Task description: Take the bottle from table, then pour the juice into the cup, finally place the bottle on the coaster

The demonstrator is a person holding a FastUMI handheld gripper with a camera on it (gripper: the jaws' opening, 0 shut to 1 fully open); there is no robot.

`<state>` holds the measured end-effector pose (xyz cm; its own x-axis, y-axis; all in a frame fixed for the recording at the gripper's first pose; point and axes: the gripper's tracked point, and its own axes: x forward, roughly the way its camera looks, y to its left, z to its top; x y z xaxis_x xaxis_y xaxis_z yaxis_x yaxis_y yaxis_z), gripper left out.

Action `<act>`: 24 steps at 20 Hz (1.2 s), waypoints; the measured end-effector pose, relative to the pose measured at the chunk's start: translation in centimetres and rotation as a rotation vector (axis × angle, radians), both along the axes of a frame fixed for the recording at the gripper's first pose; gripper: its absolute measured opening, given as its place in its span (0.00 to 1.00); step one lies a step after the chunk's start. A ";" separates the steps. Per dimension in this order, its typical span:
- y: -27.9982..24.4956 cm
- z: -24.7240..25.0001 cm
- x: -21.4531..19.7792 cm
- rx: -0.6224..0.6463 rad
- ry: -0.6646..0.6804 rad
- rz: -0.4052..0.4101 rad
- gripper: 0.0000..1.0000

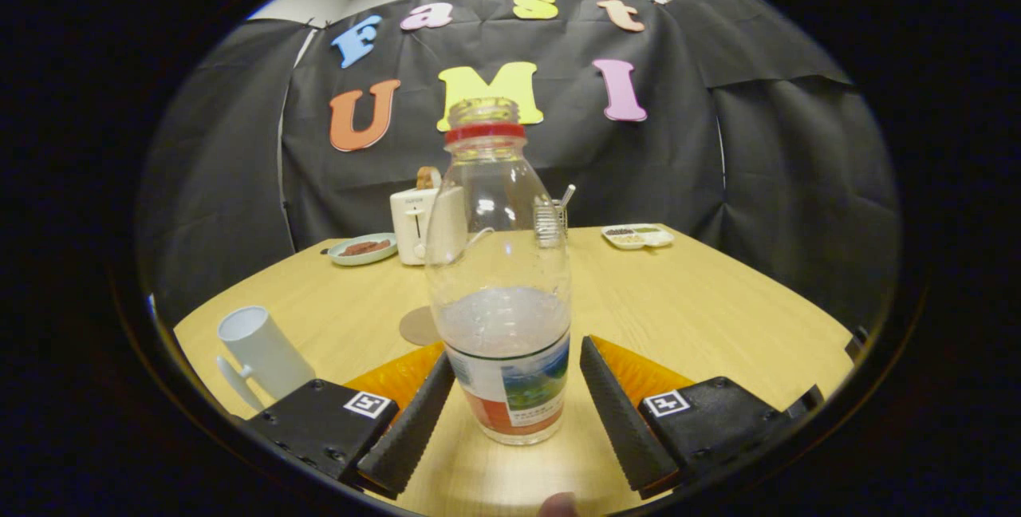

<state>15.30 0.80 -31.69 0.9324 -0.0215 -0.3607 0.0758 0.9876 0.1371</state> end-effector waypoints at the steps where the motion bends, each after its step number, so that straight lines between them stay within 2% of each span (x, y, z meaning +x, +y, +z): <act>1: 0.0 0.1 0.1 0.005 -0.005 -0.005 0.97; 4: 0.3 0.7 0.4 0.006 -0.022 -0.009 0.90; 5: 0.3 0.5 0.5 -0.003 -0.016 -0.010 0.85; 9: 0.9 0.8 0.8 -0.047 0.003 0.011 0.82; 14: 2.1 4.2 1.1 -0.157 -0.039 0.053 0.77; 20: 4.6 8.4 2.7 -0.518 -0.120 0.127 0.75; 24: 7.1 8.3 3.0 -0.747 -0.160 0.193 0.75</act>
<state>18.26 7.92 -23.38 0.9837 -0.0377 -0.1755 -0.0710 0.8164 -0.5731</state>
